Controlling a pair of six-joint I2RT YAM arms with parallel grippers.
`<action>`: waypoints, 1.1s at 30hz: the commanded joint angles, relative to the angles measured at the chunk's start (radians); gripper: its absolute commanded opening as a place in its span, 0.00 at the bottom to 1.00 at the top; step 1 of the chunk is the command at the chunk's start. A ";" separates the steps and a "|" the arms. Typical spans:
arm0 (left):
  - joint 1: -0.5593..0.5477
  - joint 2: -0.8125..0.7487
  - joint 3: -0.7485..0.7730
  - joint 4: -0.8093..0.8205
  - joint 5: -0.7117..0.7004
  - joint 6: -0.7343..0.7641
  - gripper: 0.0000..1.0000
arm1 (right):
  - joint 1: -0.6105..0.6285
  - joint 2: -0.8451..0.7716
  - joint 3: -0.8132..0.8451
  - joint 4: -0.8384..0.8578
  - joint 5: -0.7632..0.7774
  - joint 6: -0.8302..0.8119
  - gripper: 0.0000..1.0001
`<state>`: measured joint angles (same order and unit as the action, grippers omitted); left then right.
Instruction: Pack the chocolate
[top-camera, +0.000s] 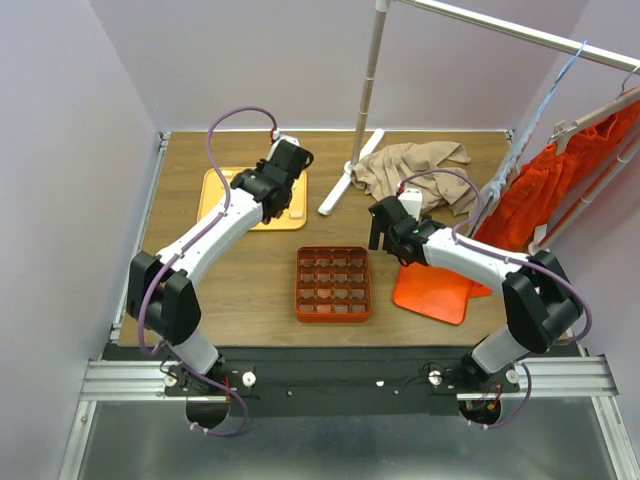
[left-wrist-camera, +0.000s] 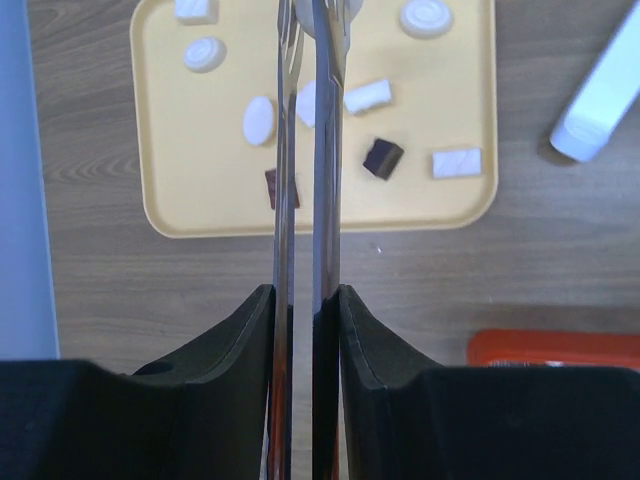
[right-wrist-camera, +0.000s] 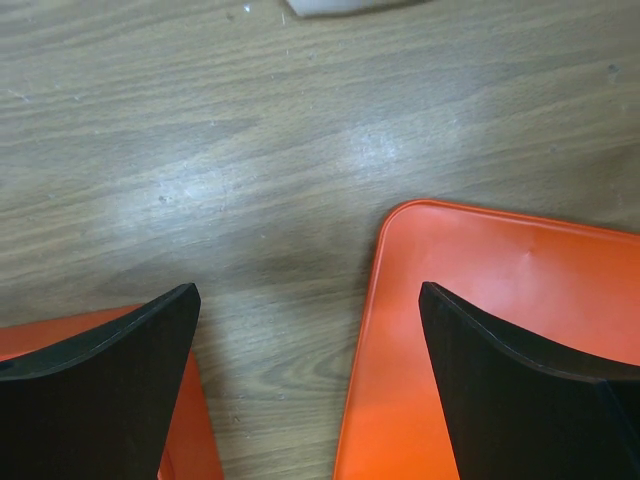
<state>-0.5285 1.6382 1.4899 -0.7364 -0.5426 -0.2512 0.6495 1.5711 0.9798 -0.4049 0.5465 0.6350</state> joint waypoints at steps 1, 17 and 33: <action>-0.097 -0.113 -0.065 -0.055 -0.026 0.006 0.00 | 0.001 -0.069 0.051 -0.002 0.081 -0.054 1.00; -0.484 -0.365 -0.213 -0.164 0.110 -0.196 0.00 | -0.200 -0.117 0.103 -0.003 -0.049 -0.048 1.00; -0.671 -0.290 -0.286 -0.084 0.150 -0.227 0.00 | -0.215 -0.160 0.051 -0.005 -0.026 -0.020 1.00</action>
<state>-1.1896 1.3243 1.2167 -0.8391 -0.3943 -0.4625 0.4385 1.4361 1.0512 -0.4053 0.5083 0.6056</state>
